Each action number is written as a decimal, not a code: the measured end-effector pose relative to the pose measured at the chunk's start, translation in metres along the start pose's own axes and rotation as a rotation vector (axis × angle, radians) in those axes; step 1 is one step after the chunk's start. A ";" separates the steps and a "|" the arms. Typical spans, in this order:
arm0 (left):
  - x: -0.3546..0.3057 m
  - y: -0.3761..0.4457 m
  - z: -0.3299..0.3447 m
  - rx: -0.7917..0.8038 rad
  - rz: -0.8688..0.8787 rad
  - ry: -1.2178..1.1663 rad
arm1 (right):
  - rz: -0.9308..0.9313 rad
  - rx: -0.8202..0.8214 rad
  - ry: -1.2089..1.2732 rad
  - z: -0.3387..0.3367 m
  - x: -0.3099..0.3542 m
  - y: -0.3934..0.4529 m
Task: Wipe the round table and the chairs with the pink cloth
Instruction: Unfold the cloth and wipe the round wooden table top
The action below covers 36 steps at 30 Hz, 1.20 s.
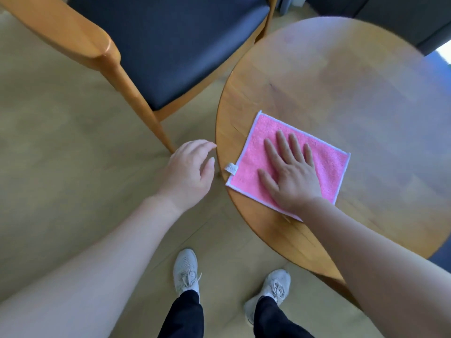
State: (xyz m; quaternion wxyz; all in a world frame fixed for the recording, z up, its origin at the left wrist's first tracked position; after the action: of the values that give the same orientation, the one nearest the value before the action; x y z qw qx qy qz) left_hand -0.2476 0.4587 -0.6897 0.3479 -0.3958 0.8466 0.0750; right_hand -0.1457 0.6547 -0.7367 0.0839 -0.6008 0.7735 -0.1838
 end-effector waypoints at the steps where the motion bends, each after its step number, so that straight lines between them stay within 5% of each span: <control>1: 0.001 0.002 -0.001 -0.002 0.005 0.000 | 0.028 -0.007 0.008 -0.004 -0.008 0.008; 23: -0.007 0.067 -0.010 -0.153 -0.124 0.043 | 0.108 -0.067 0.038 -0.079 -0.145 0.152; 28: 0.006 0.079 -0.015 -0.102 -0.116 0.015 | 0.092 -0.053 0.025 -0.065 -0.118 0.129; 36: 0.022 0.081 -0.045 -0.036 -0.060 0.013 | -0.194 0.054 -0.021 -0.023 0.027 0.051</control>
State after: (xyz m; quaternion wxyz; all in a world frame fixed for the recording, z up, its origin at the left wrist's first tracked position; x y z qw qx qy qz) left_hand -0.3392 0.4817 -0.6820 0.3376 -0.4274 0.8351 0.0772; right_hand -0.2070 0.6443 -0.7327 0.0901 -0.6724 0.7053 -0.2056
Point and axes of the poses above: each hand's wrist, its own y-axis towards the middle knuckle, its own z-axis out of the palm, x = y × z, the point moved 7 cm from there along y, towards the middle knuckle, and after that the axes turned 8 degrees about x, right-handed, at the moved point
